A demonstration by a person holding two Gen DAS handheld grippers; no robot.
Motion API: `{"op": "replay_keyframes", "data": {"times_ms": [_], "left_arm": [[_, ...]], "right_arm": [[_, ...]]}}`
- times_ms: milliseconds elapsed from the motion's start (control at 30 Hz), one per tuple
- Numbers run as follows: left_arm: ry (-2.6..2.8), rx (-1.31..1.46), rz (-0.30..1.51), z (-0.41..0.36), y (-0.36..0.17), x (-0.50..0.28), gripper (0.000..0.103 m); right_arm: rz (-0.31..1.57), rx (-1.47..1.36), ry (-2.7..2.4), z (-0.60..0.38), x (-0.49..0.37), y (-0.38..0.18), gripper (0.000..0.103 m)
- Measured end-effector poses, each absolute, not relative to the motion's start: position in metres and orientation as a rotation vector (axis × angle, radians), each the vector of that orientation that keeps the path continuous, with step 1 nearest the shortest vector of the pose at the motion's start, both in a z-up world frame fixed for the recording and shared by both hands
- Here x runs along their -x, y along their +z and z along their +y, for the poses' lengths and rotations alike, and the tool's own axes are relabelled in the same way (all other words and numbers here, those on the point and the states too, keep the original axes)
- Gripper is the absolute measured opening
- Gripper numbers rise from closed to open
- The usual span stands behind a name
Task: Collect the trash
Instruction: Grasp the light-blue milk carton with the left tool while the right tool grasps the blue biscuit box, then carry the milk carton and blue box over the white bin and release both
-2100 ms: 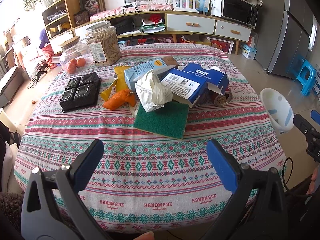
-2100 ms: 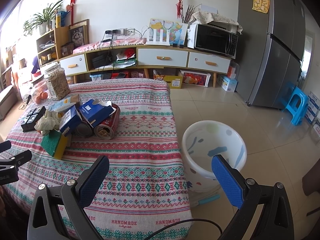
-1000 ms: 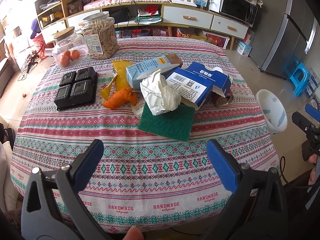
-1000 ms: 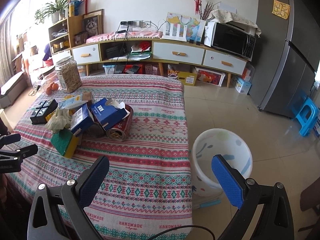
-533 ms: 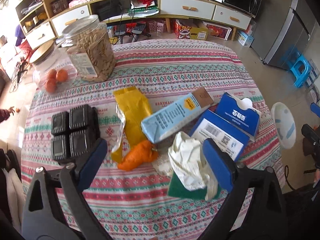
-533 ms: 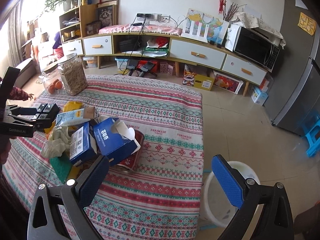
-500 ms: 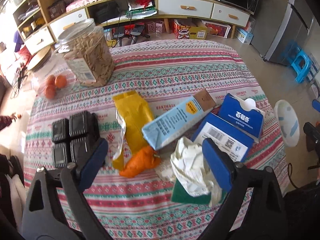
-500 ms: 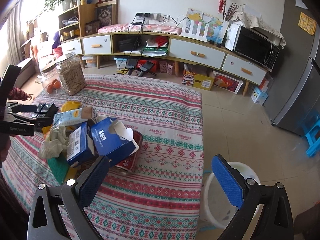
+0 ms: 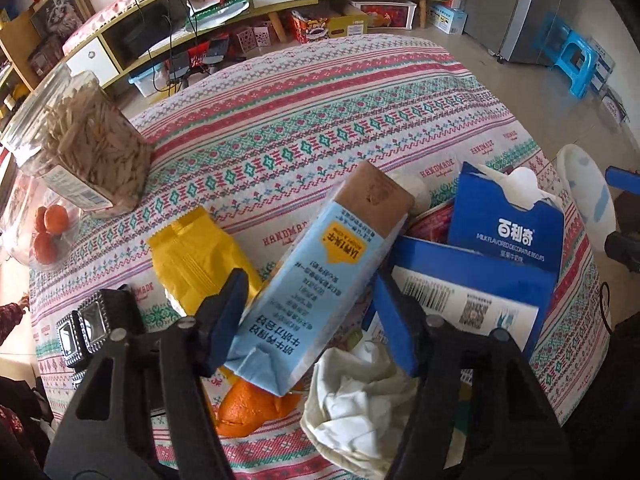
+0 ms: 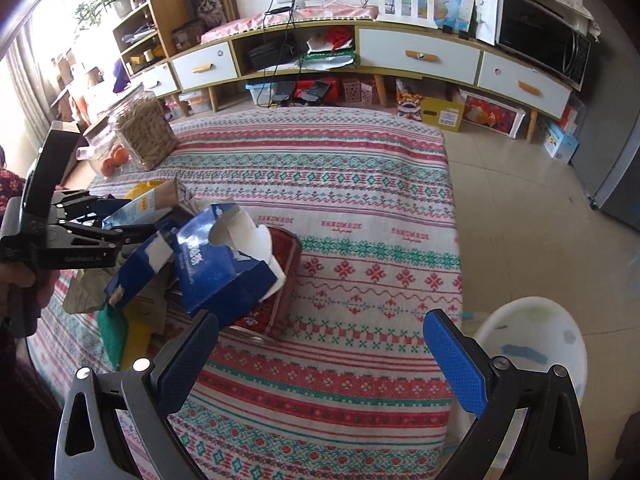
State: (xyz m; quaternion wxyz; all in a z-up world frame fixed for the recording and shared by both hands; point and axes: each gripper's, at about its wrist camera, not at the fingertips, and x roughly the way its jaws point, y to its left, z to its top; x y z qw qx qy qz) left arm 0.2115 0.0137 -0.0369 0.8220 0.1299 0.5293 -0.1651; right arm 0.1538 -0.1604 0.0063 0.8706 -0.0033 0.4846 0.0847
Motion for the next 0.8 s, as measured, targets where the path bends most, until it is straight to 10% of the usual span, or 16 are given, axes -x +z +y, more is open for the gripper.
{"op": "replay_keyframes", "data": {"times_ms": [133, 667, 800], "left_arm": [[-0.336, -0.203, 1.159, 0.025, -0.039, -0.21, 0.044], [-0.282, -0.056, 1.079, 0.055, -0.007, -0.177, 0.043], [-0.277, -0.036, 1.076, 0.059, -0.004, -0.17, 0.043]], "right_arm": [[1.024, 0.05, 0.221, -0.139, -0.161, 0.001, 0.103], [1.047, 0.226, 0.313, -0.084, -0.18, -0.021, 0.102], [1.051, 0.208, 0.324, -0.085, -0.184, -0.022, 0.079]]}}
